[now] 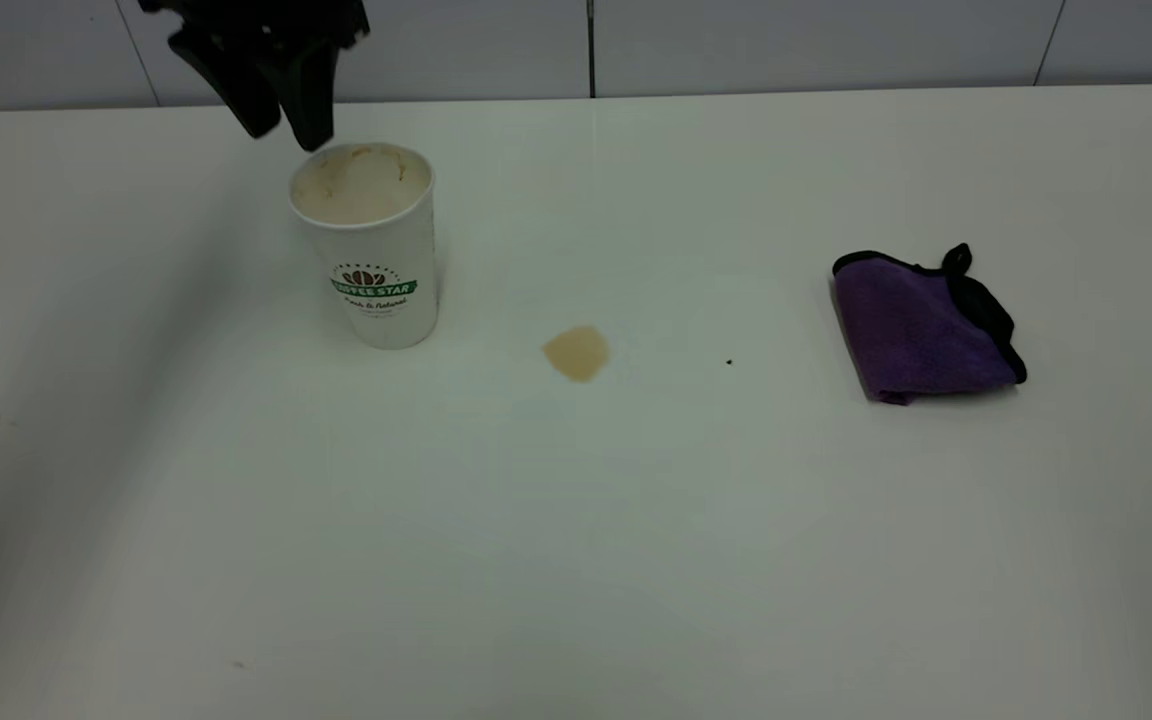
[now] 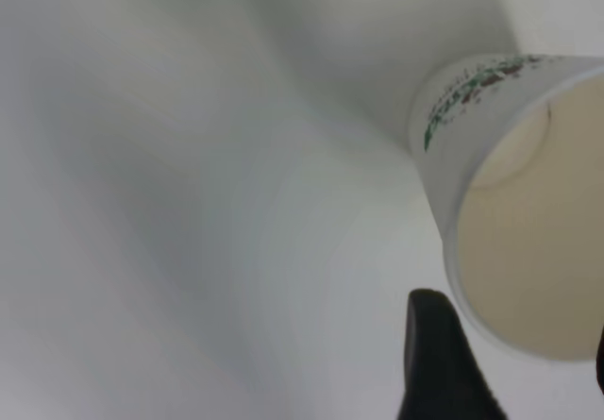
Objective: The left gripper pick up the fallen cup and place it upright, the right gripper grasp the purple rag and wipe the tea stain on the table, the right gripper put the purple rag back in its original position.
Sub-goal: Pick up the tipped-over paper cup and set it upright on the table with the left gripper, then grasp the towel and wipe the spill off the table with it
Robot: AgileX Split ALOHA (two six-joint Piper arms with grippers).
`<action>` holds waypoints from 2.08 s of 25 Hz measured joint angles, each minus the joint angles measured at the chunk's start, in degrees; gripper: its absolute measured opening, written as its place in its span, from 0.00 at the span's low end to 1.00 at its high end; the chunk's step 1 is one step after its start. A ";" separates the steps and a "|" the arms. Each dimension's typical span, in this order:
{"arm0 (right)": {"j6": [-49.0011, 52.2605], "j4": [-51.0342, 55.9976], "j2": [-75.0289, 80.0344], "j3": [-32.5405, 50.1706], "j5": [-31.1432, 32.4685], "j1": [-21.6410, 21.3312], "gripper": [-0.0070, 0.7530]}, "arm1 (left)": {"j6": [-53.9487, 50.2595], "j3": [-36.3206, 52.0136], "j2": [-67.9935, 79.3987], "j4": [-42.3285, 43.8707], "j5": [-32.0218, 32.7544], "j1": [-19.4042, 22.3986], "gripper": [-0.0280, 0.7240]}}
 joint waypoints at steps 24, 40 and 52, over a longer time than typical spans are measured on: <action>0.00 0.00 0.00 0.00 0.00 0.00 0.54 | -8.06 33.87 -55.93 0.60 2.59 -3.50 0.63; 0.00 0.00 0.00 0.00 0.00 0.00 0.54 | -13.23 87.46 -92.36 1.96 0.19 -3.50 0.63; 0.00 0.00 0.00 0.00 0.00 0.00 0.54 | -13.28 91.26 -116.67 1.96 -0.77 -3.50 0.63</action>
